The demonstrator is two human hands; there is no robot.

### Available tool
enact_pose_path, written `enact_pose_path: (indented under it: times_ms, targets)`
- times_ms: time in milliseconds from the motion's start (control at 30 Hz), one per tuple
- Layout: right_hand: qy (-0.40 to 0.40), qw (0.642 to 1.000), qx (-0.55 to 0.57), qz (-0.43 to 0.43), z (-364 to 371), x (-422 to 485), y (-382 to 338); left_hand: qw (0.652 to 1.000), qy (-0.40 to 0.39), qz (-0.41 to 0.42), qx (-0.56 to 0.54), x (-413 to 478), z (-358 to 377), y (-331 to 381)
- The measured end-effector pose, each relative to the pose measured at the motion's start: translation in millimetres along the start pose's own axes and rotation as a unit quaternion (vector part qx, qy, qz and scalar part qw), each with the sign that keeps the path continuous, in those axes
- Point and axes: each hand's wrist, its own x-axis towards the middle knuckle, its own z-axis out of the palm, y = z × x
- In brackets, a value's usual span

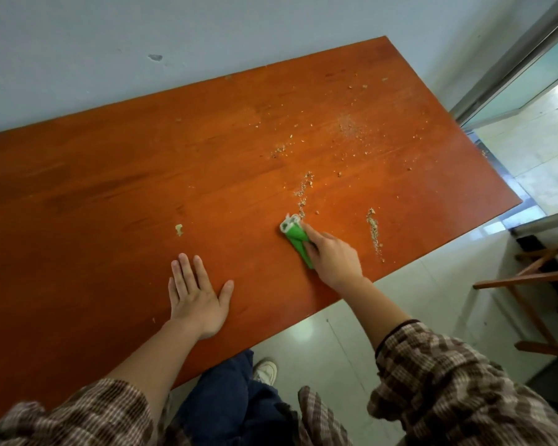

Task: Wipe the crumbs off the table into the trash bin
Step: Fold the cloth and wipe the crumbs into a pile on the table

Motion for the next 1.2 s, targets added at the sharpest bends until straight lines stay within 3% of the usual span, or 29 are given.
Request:
enact_pose_path:
  times_ms: [200, 333, 433, 500, 633, 767, 1100, 1200]
  targets:
    - [0.02, 0.992, -0.062, 0.111, -29, 28, 53, 1.0, 0.004, 0.004, -0.009, 3, 0, 0]
    - [0.059, 0.982, -0.037, 0.175, -46, 31, 74, 0.993, 0.101, 0.051, -0.018, 1, 4, 7]
    - [0.11, 0.984, 0.046, 0.132, -41, 19, 53, 0.988, 0.124, 0.093, -0.012, 13, -7, 30]
    - [0.093, 0.991, 0.07, 0.07, -29, 7, 28, 0.987, 0.126, 0.101, -0.007, 26, -18, 51]
    - [0.022, 1.0, 0.022, 0.002, -4, -14, -6, 0.985, 0.126, 0.116, 0.017, 49, -32, 85]
    - [0.045, 0.997, -0.057, -0.03, -4, -25, 25, 0.993, 0.083, 0.088, 0.017, 59, -26, 96]
    - [0.049, 0.994, -0.058, 0.078, -54, 2, 160, 0.996, 0.059, 0.055, 0.042, 57, -25, 102]
    - [0.053, 0.987, 0.007, 0.148, -68, 16, 180, 0.997, 0.042, 0.044, 0.046, 57, -27, 107]
